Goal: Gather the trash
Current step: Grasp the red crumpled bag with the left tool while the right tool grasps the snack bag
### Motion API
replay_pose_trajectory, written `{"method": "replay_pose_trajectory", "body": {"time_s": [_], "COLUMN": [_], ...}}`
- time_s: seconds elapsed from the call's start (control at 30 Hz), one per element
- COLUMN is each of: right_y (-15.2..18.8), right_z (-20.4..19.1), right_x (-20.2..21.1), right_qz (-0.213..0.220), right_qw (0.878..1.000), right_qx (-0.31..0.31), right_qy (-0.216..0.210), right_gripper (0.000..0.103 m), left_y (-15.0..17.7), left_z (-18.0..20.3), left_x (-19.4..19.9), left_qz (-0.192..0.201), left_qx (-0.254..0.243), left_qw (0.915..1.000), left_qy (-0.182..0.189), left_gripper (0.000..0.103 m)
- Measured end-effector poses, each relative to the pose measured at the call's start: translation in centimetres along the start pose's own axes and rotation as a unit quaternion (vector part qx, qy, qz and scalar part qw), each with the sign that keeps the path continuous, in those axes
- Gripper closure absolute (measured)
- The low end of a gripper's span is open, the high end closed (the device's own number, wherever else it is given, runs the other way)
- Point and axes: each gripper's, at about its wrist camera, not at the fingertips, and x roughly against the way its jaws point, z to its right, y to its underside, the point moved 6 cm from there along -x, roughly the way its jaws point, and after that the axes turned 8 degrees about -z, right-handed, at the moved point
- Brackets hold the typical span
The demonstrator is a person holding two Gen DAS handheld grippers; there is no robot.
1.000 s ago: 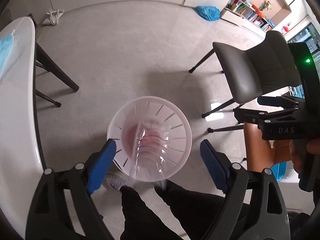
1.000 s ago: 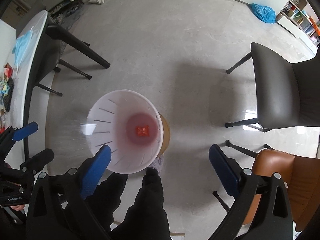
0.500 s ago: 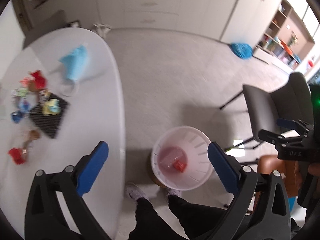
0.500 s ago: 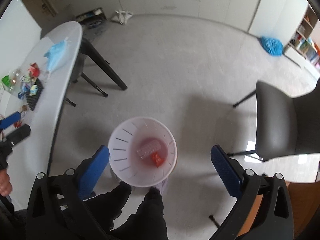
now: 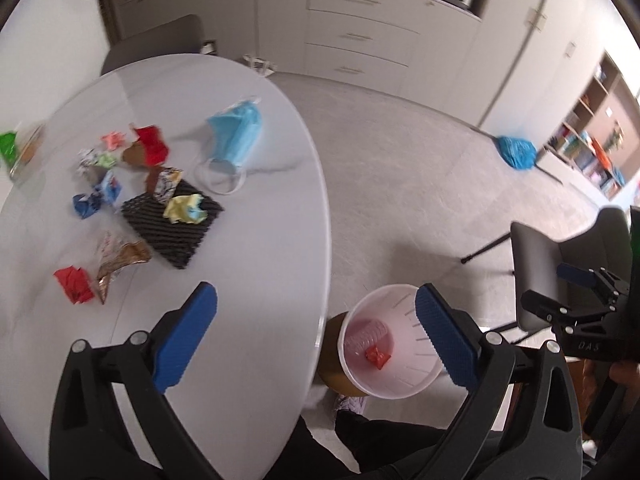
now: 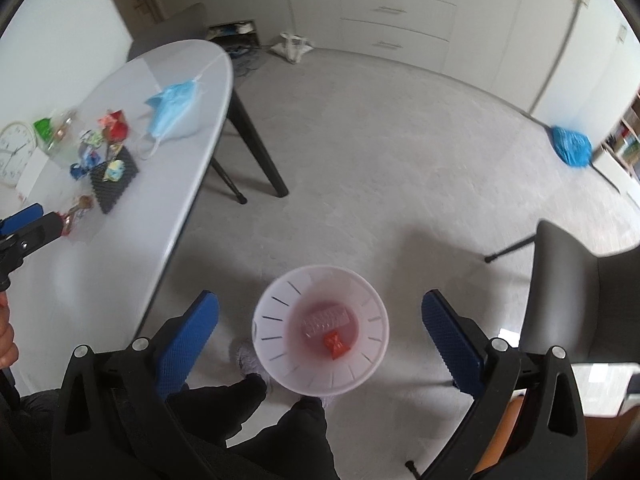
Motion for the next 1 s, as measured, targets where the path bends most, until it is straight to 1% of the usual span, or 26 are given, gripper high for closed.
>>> {"method": "replay_pose_trajectory", "body": {"time_s": [0.17, 0.33, 0.43, 0.5, 0.57, 0.63, 0.73, 0.83, 0.9, 0.97, 1.0], "right_y": [-2.7, -5.0, -6.2, -6.9, -7.3, -7.8, -8.6, -9.1, -9.3, -9.5, -9.6], "right_z": [-4.5, -10.0, -13.1, -15.4, -17.1, -19.0, -21.3, -23.2, -24.3, -25.3, -25.7], "right_x": [-0.2, -1.1, -2.0, -2.8, -3.3, -3.8, -4.6, -5.6, -6.2, -6.9, -7.1], "right_qz": [0.011, 0.011, 0.003, -0.004, -0.008, -0.013, -0.019, -0.028, -0.035, -0.042, -0.044], "right_qw": [0.999, 0.994, 0.991, 0.989, 0.987, 0.985, 0.982, 0.979, 0.978, 0.977, 0.976], "right_qx": [0.047, 0.101, 0.122, 0.133, 0.142, 0.153, 0.169, 0.181, 0.186, 0.192, 0.195], "right_qy": [-0.024, -0.046, -0.058, -0.068, -0.075, -0.082, -0.085, -0.086, -0.085, -0.086, -0.086], "right_gripper": [0.002, 0.002, 0.002, 0.002, 0.002, 0.002, 0.002, 0.002, 0.002, 0.002, 0.002], "left_y": [-0.1, 0.5, 1.3, 2.0, 2.6, 3.0, 3.4, 3.6, 3.4, 3.2, 3.2], "left_z": [-4.4, -10.7, -15.4, -18.8, -21.8, -24.6, -28.4, -31.0, -32.1, -33.0, -33.1], "left_x": [0.5, 0.9, 0.8, 0.5, 0.1, -0.8, -2.5, -4.3, -5.6, -7.0, -7.5], "left_qz": [0.009, 0.019, 0.015, 0.012, 0.011, 0.003, -0.008, -0.017, -0.024, -0.032, -0.036], "left_qx": [0.053, 0.102, 0.149, 0.187, 0.214, 0.235, 0.270, 0.299, 0.312, 0.321, 0.322], "left_qw": [0.9984, 0.9929, 0.9854, 0.9783, 0.9712, 0.9655, 0.9567, 0.9492, 0.9455, 0.9431, 0.9427], "left_qy": [-0.015, -0.058, -0.080, -0.089, -0.104, -0.112, -0.110, -0.098, -0.091, -0.083, -0.079], "left_gripper": [0.008, 0.008, 0.008, 0.008, 0.008, 0.008, 0.012, 0.018, 0.018, 0.023, 0.024]}}
